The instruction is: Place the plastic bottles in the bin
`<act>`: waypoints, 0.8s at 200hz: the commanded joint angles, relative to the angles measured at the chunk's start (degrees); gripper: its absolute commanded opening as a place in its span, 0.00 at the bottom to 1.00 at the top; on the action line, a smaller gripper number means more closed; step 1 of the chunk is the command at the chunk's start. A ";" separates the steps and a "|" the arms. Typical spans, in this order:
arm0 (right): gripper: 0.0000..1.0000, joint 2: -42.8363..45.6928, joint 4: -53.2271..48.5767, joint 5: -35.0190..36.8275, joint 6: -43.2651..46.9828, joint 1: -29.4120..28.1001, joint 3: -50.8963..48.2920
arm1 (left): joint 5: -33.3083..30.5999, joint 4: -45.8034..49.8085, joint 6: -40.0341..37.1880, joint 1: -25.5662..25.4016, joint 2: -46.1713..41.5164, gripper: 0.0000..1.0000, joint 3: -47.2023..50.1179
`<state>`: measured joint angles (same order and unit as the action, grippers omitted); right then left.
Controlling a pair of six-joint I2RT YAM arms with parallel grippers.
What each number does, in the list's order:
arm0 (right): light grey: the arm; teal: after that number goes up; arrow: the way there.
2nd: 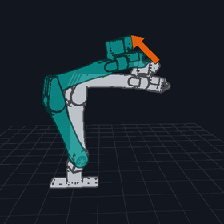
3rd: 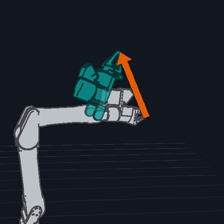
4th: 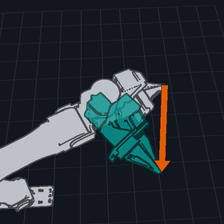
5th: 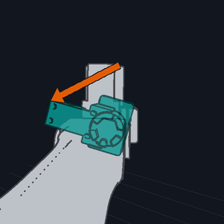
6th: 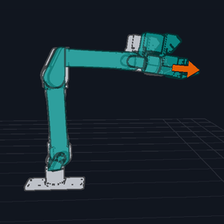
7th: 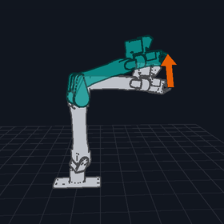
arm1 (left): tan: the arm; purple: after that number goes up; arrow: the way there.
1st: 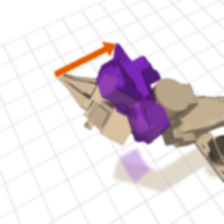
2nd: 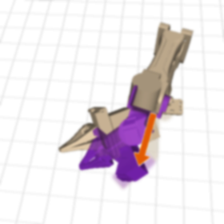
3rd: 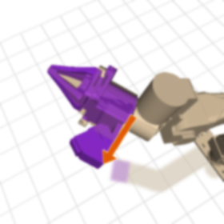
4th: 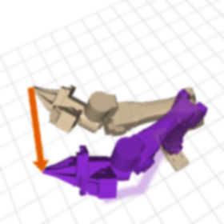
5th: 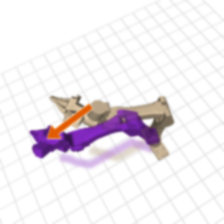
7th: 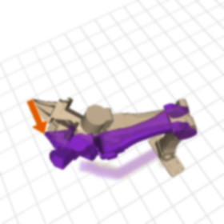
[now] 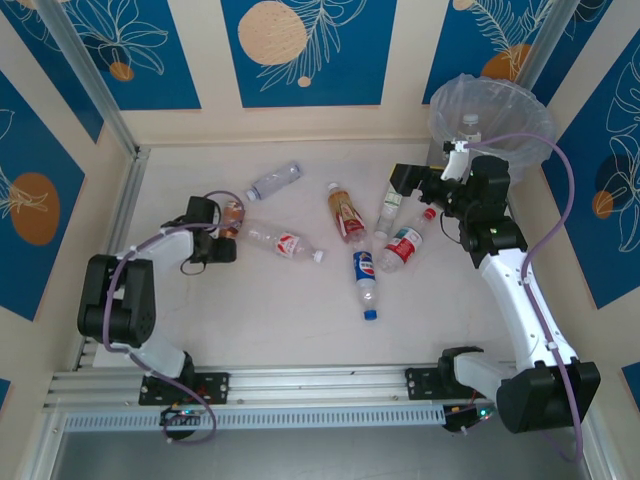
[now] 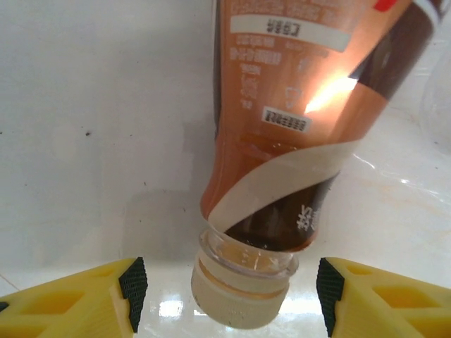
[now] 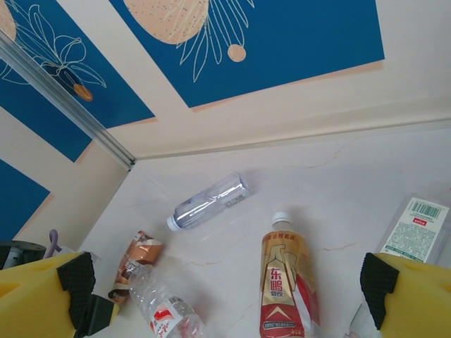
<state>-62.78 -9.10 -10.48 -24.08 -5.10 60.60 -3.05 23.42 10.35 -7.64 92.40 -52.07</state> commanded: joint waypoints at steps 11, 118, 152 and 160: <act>0.99 1.08 -0.73 0.64 -0.76 -0.43 0.40 | -1.16 3.56 0.08 -1.07 2.87 0.64 -3.38; 0.99 2.85 -2.45 2.30 0.56 -0.41 -0.13 | -2.66 5.58 1.10 -2.98 6.53 0.42 -5.74; 0.99 2.93 -2.37 2.13 0.43 -0.43 -0.30 | -3.32 5.26 1.08 -3.42 5.81 0.38 -5.31; 0.99 2.93 -2.28 2.06 0.30 -0.43 -0.38 | -3.36 5.19 1.05 -3.56 5.74 0.37 -5.27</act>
<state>-60.86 -10.98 -8.99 -24.01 -5.26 60.60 -5.30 27.14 11.44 -10.33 98.13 -56.12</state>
